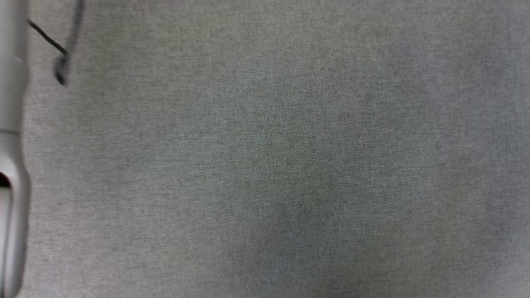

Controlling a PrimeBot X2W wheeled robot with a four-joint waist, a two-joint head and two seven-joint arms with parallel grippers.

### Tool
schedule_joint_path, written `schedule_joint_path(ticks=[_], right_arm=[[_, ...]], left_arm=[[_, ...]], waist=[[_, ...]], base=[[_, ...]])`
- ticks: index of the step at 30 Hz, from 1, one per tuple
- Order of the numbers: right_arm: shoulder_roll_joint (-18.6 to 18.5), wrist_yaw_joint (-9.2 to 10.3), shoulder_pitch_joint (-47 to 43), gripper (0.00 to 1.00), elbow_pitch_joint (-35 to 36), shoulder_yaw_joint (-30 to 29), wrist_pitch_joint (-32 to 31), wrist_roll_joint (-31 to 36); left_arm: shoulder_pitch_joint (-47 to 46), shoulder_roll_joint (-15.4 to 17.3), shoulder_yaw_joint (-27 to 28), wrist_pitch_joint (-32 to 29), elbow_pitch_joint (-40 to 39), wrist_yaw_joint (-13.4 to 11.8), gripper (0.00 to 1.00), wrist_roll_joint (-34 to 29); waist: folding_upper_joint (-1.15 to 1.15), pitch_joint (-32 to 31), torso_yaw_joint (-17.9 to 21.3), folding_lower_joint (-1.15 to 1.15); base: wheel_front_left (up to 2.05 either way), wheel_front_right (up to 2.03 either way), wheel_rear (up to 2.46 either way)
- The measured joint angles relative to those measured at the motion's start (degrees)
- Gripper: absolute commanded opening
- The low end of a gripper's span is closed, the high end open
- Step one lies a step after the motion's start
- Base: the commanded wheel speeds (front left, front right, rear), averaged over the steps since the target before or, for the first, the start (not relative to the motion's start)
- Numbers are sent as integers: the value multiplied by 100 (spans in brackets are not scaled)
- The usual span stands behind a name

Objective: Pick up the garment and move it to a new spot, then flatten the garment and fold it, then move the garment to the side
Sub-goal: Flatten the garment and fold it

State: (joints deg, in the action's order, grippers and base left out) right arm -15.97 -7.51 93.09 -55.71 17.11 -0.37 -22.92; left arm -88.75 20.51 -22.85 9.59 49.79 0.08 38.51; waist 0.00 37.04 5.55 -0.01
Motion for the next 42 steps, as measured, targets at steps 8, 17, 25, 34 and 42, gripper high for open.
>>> schedule_joint_path(ticks=[8,17,25,34,42], right_arm=[[11,0,-1523,0,-102,730,248,-545],[-208,0,-3778,0,523,1181,439,-1330],[-630,0,-5780,0,1535,956,426,-1717],[-758,0,-8103,0,2887,-120,-267,-1585],[18,0,-10093,0,4153,-1327,-1544,-564]], left_arm=[[1561,-112,136,434,171,294,0,309],[4066,-112,533,533,-560,236,0,457],[6747,-66,862,539,-1980,-225,0,474],[8896,260,987,142,-3643,-985,0,611],[10129,348,1043,-166,-4560,-1483,0,764]], waist=[[0,-561,-124,0],[0,-1607,-199,1],[0,-2638,-277,2],[0,-3468,-369,3],[0,-3771,-447,3]], base=[[0,0,0],[0,0,0],[0,0,0],[0,0,0],[0,0,0]])
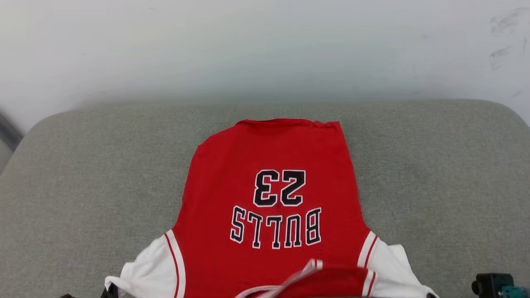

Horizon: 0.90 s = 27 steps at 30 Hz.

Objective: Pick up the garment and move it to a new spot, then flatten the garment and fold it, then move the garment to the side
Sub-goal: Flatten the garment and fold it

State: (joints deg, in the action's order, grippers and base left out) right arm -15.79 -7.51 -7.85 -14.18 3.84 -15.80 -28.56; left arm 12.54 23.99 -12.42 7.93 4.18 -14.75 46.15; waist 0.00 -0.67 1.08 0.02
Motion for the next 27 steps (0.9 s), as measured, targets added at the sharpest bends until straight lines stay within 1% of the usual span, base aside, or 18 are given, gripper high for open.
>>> schedule_joint_path(ticks=[1,2,3,4,5,7,10,12,14,17,21,24,27], right_arm=[[126,0,-155,0,165,-132,-151,109],[234,1,-281,6,304,-232,-319,234],[344,1,-396,24,471,-312,-445,330],[446,1,-465,54,612,-391,-520,403],[523,1,-505,100,753,-472,-598,487],[622,1,-503,100,1048,-604,-624,610],[735,1,-235,100,1359,-869,-454,762],[793,2,175,100,1423,-998,-369,789],[853,1,660,100,1318,-1072,-267,779],[790,2,1482,100,812,-1221,-227,736],[531,2,2731,100,-15,-1245,-367,595],[310,1,3677,100,-648,-1021,-667,600],[145,2,4513,100,-1226,-791,-955,639]], left_arm=[[88,-7,-14,-21,-70,-48,0,0],[155,-10,-18,-20,-126,-82,0,0],[208,-13,-19,-18,-177,-103,0,-4],[253,-14,-29,-13,-233,-142,0,-12],[259,-25,-57,-10,-301,-143,0,-32],[232,-29,-141,7,-432,-141,0,-123],[58,-33,-272,16,-637,-138,0,-279],[-138,-43,-348,32,-828,-148,0,-398],[-359,-53,-408,32,-1014,-162,0,-515],[-656,-56,-500,62,-1237,-154,0,-659],[-1111,-59,-621,110,-1530,-87,0,-882],[-1417,-69,-693,135,-1720,-27,0,-1001],[-1770,-69,-800,138,-1801,110,0,-1114]], waist=[[0,-5,-1,0],[0,-11,0,0],[0,-16,2,0],[0,-16,1,0],[0,-13,-8,0],[0,-1,-43,-1],[0,47,-77,-1],[0,130,-86,-1],[0,250,-92,-2],[0,466,-130,-3],[0,834,-237,-3],[0,1162,-336,-3],[0,1509,-464,-4]], base=[[0,0,0],[0,0,0],[0,0,0],[0,0,0],[0,0,0],[0,0,0],[0,0,0],[0,0,0],[0,0,0],[0,0,0],[0,0,0],[0,0,0],[0,0,0]])
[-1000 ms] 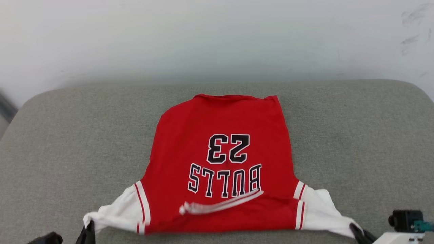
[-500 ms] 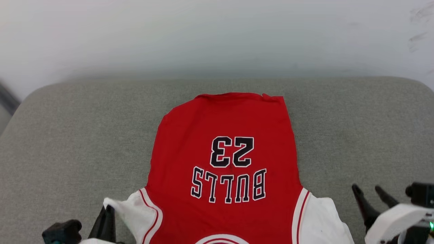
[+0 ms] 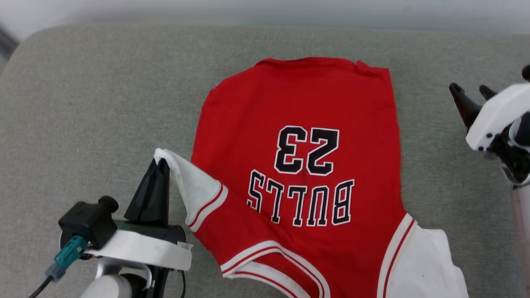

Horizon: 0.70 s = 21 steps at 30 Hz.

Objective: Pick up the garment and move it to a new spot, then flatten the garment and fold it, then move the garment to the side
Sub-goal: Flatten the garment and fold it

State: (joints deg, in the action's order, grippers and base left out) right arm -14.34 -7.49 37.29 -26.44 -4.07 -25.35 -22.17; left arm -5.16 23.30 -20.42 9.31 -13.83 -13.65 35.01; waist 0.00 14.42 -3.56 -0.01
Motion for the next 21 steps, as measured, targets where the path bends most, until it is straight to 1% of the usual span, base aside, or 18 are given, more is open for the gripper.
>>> schedule_joint_path(ticks=[4,7,13,16,19,20,21], right_arm=[[-91,-1,934,100,-626,252,-501,2],[-186,-1,1460,100,-1021,391,-855,-5],[-294,-1,2070,100,-1663,568,-1217,21],[-358,-2,2209,100,-2098,461,-1404,141],[-401,-7,2423,100,-2427,382,-1615,346],[-402,-5,2468,35,-2496,361,-1655,366],[-397,-3,2492,0,-2560,338,-1653,386]], left_arm=[[-367,-24,-114,4,-64,130,0,-78],[-597,-98,-198,48,-46,229,0,-107],[-796,-286,-333,170,142,365,0,-97],[-839,-377,-377,207,279,412,0,-55],[-879,-400,-404,246,409,465,0,-47],[-883,-401,-405,247,452,470,0,-45],[-884,-402,-412,249,487,488,0,-36]], waist=[[0,435,-221,0],[0,721,-416,0],[0,1214,-789,-1],[0,1369,-968,0],[0,1434,-1112,1],[0,1433,-1140,1],[0,1414,-1151,1]], base=[[0,0,0],[0,0,0],[0,0,0],[0,0,0],[0,0,0],[0,0,0],[0,0,0]])
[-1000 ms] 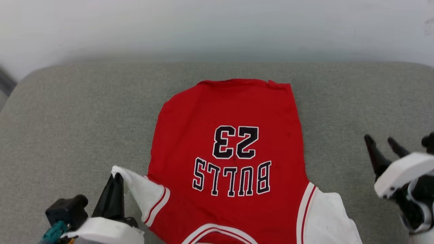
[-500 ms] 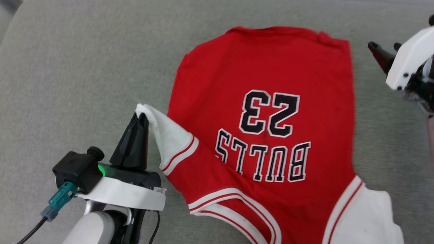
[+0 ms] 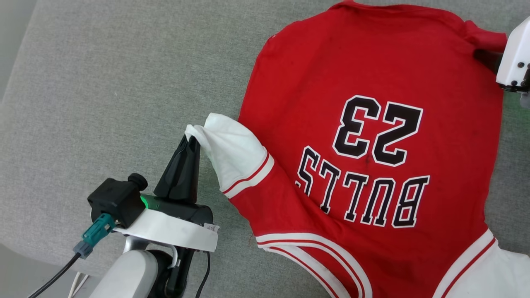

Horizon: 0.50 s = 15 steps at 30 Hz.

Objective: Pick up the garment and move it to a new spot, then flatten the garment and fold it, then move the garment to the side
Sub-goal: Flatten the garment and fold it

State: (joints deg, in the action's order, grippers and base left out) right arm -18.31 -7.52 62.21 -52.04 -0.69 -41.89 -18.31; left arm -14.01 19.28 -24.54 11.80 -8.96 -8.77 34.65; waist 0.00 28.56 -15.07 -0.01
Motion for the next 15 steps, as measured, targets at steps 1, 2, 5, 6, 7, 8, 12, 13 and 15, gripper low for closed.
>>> schedule_joint_path(ticks=[1,2,5,6,7,8,12,13,15], right_arm=[[14,0,5,0,-54,-16,12,22],[31,2,4,0,-92,3,36,37],[102,2,-40,0,-165,116,182,67],[113,3,-68,0,-160,181,229,78],[120,3,-104,0,-149,224,297,62],[113,2,-150,0,-127,330,326,64],[-60,1,-283,0,243,728,514,-56],[-127,1,-361,0,380,822,552,-108],[-278,1,-603,0,660,994,558,-230]], left_arm=[[-2,-1,-4,0,34,5,0,15],[-6,-1,-7,-1,73,7,0,27],[-10,3,-19,-8,189,19,0,42],[-8,7,-21,-15,238,19,0,51],[1,12,-26,-32,281,19,0,75],[31,20,-26,-46,325,18,0,89],[318,79,127,-42,500,-87,0,232],[412,125,189,-36,531,-113,0,269],[603,210,277,-37,555,-183,0,318]], waist=[[0,-30,-1,0],[0,-65,4,0],[0,-212,33,0],[0,-276,50,0],[0,-352,68,0],[0,-432,90,0],[0,-823,209,0],[0,-929,249,0],[0,-1136,344,0]], base=[[0,0,0],[0,0,0],[0,0,0],[0,0,0],[0,0,0],[0,0,0],[0,0,0],[0,0,0],[0,0,0]])
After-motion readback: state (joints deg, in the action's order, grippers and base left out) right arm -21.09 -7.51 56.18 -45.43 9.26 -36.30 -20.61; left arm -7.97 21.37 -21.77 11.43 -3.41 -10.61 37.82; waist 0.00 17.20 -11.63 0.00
